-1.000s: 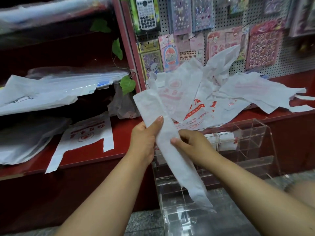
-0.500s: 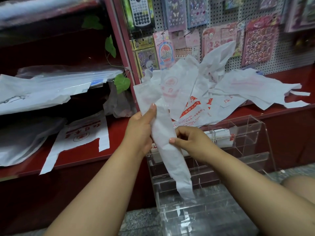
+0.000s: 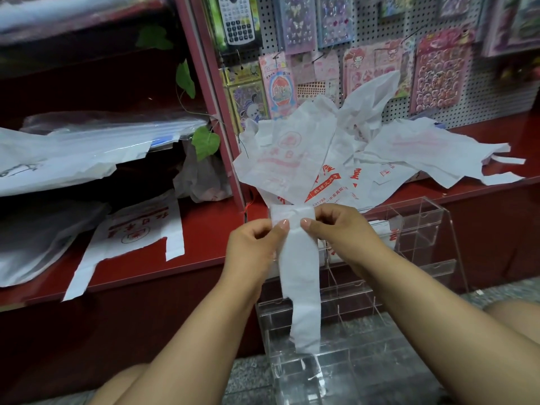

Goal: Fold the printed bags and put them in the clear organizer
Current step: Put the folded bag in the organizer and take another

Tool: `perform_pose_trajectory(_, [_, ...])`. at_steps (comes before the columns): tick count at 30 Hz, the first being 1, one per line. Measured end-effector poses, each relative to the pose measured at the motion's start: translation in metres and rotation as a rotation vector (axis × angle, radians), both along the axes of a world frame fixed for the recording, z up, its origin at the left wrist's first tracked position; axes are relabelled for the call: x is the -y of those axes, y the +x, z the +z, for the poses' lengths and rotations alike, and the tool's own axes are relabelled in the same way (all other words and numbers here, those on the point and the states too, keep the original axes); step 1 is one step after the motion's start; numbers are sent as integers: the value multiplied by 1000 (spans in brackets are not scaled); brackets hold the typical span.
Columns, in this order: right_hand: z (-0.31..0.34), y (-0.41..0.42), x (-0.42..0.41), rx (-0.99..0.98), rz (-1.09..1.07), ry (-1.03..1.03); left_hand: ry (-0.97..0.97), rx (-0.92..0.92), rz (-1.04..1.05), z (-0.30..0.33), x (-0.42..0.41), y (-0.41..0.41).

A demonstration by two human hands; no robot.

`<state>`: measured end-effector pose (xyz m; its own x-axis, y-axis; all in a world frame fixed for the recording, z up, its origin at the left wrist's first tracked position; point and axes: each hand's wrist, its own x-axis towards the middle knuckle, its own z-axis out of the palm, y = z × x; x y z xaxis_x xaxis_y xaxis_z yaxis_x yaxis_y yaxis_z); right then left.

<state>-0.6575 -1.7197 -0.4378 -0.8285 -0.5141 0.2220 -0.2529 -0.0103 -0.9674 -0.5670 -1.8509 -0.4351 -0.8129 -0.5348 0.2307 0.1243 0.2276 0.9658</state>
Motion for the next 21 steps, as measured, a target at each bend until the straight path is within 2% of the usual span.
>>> perform_pose_trajectory(3, [7, 1, -4, 3, 3, -38, -147, -63, 102, 3, 3, -1])
perform_pose_trajectory(6, [11, 0, -6, 10, 15, -51, -194, -137, 17, 11, 2, 0])
perform_pose_trajectory(13, [14, 0, -6, -7, -56, -158, -19, -181, -41, 19, -4, -2])
perform_pose_trajectory(18, [7, -4, -7, 92, 31, -138, 193, -151, -84, 23, -8, -10])
perform_pose_trajectory(21, [4, -3, -7, 147, 32, -153, 244, -149, -113, 23, -7, -14])
